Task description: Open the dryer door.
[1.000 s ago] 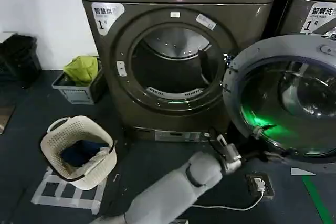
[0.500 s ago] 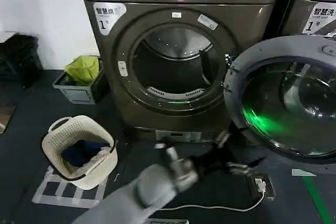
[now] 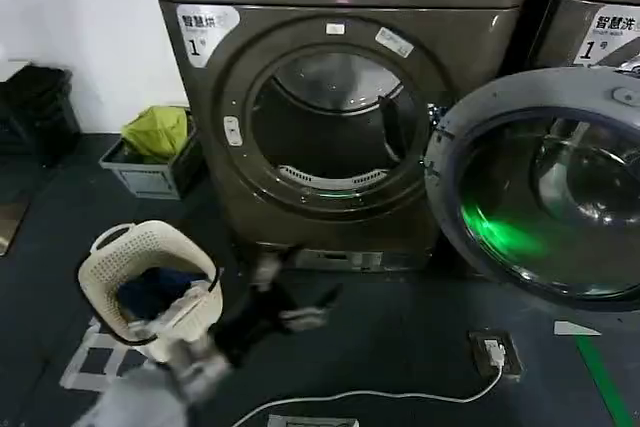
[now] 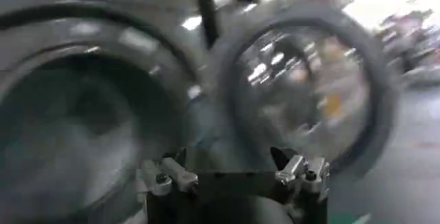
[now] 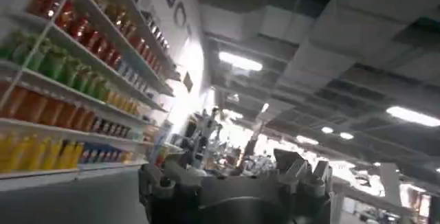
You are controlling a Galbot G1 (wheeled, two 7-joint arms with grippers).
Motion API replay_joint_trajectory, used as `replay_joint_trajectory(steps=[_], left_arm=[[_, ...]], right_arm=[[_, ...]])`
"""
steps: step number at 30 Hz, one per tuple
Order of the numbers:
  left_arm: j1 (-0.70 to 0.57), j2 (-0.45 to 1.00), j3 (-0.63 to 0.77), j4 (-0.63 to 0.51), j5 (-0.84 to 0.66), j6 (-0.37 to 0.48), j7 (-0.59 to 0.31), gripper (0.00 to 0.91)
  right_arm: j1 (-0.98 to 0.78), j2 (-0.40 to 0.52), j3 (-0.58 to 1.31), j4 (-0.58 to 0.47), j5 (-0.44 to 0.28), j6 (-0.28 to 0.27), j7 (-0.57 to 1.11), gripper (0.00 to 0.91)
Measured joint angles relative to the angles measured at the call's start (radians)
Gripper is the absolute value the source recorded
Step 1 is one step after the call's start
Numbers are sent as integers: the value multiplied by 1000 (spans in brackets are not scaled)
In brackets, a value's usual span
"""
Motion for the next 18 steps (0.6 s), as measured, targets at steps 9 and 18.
replay_joint_trajectory(steps=[9, 18], left_arm=[[37, 76, -232, 21, -442, 233, -285, 907], [37, 131, -400, 76, -897, 364, -516, 907]], right_arm=[[2, -14, -17, -26, 4, 16, -4, 907], [-8, -11, -13, -24, 26, 31, -13, 907]])
